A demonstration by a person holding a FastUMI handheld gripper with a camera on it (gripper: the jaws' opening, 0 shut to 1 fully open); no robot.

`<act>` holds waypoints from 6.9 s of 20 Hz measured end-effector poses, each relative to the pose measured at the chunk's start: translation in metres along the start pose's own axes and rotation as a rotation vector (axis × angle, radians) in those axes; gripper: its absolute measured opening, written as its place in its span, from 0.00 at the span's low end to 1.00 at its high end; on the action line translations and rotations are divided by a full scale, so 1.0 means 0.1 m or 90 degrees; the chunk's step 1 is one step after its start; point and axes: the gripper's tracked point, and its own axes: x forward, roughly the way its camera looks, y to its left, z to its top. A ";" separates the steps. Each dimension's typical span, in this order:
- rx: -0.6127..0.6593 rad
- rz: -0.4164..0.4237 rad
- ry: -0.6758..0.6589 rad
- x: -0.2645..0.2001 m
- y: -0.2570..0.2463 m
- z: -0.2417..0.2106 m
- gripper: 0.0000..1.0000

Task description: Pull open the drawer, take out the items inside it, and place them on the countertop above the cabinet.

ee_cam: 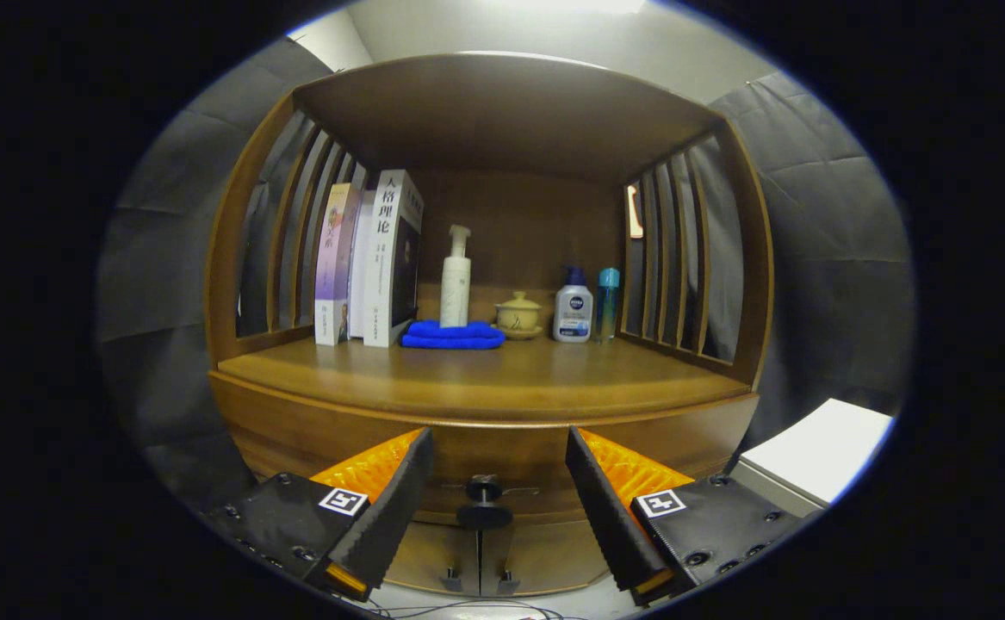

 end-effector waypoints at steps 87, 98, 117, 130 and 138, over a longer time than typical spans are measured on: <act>-0.020 -0.064 0.053 -1.68 -0.04 0.00 0.96; -0.096 -0.095 0.246 -0.89 -0.06 0.13 0.98; 0.041 -0.033 0.518 -0.40 -0.10 -0.79 0.58; 0.031 0.030 0.306 -0.31 0.11 -0.20 0.20; 0.021 0.027 0.141 -0.47 -0.06 0.45 0.21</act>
